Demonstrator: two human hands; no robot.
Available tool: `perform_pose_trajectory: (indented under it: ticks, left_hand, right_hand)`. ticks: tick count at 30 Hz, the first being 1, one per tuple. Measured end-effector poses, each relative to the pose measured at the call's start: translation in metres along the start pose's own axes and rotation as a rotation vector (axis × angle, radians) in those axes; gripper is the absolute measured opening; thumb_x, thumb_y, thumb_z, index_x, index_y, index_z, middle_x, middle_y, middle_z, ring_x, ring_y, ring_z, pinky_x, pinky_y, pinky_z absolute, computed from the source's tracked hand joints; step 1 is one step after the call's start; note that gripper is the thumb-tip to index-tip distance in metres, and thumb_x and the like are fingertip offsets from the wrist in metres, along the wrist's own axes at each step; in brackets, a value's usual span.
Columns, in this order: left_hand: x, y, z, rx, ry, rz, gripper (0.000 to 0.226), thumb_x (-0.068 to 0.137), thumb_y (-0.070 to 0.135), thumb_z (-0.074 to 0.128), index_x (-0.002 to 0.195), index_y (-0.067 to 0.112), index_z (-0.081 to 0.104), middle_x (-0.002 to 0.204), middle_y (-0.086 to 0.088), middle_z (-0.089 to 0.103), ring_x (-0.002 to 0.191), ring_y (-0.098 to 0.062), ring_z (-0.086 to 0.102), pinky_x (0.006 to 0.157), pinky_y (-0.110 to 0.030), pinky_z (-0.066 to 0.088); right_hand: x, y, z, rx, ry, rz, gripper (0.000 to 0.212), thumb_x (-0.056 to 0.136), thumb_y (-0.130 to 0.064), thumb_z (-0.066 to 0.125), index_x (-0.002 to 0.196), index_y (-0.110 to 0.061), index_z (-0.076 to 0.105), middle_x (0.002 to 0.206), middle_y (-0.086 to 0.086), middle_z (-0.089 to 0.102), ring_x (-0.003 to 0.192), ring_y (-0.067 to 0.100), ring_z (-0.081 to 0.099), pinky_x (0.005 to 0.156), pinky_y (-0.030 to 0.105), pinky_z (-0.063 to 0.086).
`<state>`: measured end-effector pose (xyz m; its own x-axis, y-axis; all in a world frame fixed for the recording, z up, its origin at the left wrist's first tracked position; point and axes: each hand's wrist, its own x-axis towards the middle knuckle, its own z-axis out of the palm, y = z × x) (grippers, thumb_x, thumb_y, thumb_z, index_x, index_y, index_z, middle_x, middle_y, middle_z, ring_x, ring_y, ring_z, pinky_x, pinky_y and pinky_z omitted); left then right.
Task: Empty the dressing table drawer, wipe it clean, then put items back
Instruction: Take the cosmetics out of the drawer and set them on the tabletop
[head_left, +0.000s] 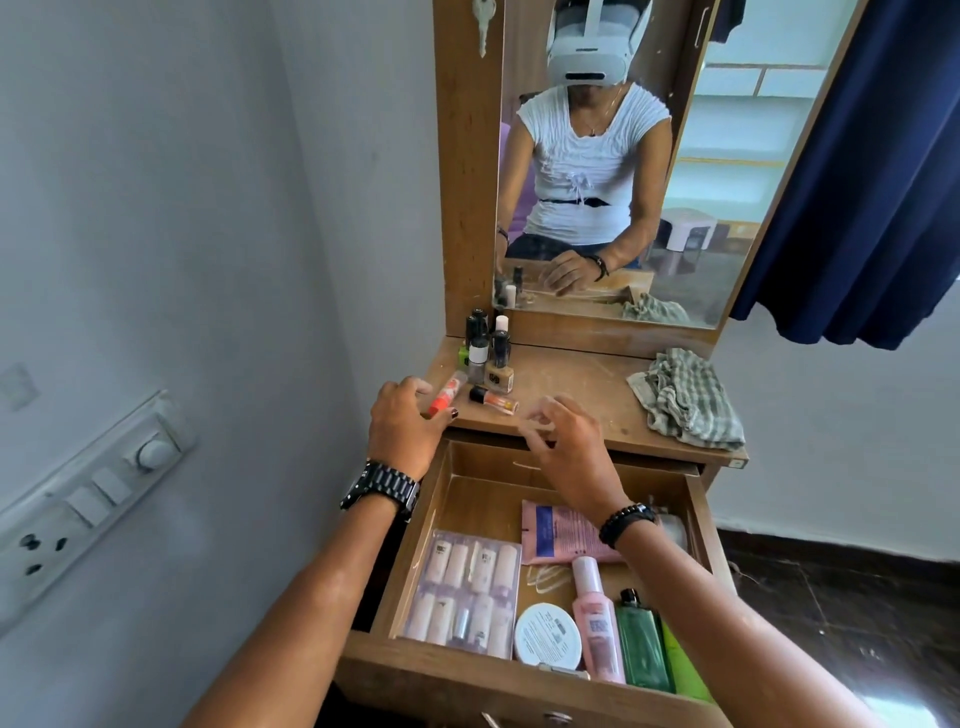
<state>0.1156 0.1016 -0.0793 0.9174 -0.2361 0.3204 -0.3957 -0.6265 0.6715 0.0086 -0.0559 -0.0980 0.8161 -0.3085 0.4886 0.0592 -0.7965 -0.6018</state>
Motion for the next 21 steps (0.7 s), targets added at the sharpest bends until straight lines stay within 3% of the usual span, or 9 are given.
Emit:
perform_pose_trajectory:
  ticks: [3,7,10,14,16,21]
  left_hand:
    - [-0.013,0.003,-0.003,-0.037,0.019,-0.013,0.032,0.080,0.024,0.070,0.108,0.013,0.059,0.111,-0.008,0.055,0.097,-0.021,0.058,0.077,-0.032,0.052]
    - [-0.048,0.015,0.012,-0.120,-0.024,0.080,0.028,0.081,0.021,0.069,0.106,0.014,0.059,0.102,-0.001,0.054,0.084,-0.013,0.055,0.073,-0.025,0.050]
    - [-0.066,0.016,0.036,-0.097,-0.243,0.056,0.031,0.081,0.024,0.070,0.109,0.016,0.058,0.100,-0.001,0.060,0.085,-0.013,0.058,0.077,-0.027,0.052]
    - [-0.082,0.016,0.066,0.057,-0.587,0.071,0.036,0.085,0.024,0.065,0.119,0.014,0.055,0.117,-0.004,0.060,0.104,-0.017,0.058,0.088,-0.030,0.049]
    - [-0.086,0.018,0.074,0.109,-0.716,0.129,0.036,0.086,0.022,0.063,0.120,0.013,0.054,0.122,-0.007,0.058,0.108,-0.020,0.055,0.092,-0.033,0.047]
    - [-0.096,0.022,0.078,0.261,-0.834,0.235,0.038,0.091,0.021,0.054,0.128,0.014,0.049,0.128,-0.008,0.055,0.113,-0.023,0.054,0.094,-0.035,0.046]
  right_hand:
    - [-0.019,0.005,-0.011,0.001,-0.021,0.005,0.009,0.088,-0.015,0.064,0.097,-0.016,0.063,0.094,-0.011,0.054,0.078,0.001,0.053,0.071,0.015,0.047]
    - [-0.041,0.024,-0.025,-0.034,-0.163,0.030,0.012,0.085,-0.008,0.064,0.093,-0.017,0.064,0.091,-0.007,0.057,0.079,0.005,0.056,0.070,0.012,0.044]
    - [-0.051,0.041,-0.034,-0.175,-0.264,0.103,0.015,0.083,-0.008,0.065,0.097,-0.015,0.066,0.093,-0.005,0.057,0.086,0.012,0.056,0.074,0.012,0.041]
    - [-0.060,0.059,-0.038,-0.346,-0.402,0.189,0.027,0.079,-0.013,0.064,0.105,-0.018,0.065,0.107,0.004,0.059,0.102,0.024,0.055,0.091,0.038,0.046]
    - [-0.061,0.061,-0.038,-0.385,-0.511,0.270,0.033,0.080,-0.021,0.063,0.113,-0.023,0.061,0.117,0.004,0.055,0.111,0.026,0.051,0.096,0.043,0.042]
    - [-0.062,0.065,-0.039,-0.429,-0.649,0.336,0.055,0.078,-0.048,0.066,0.127,-0.028,0.048,0.125,0.007,0.050,0.118,0.029,0.046,0.099,0.042,0.034]
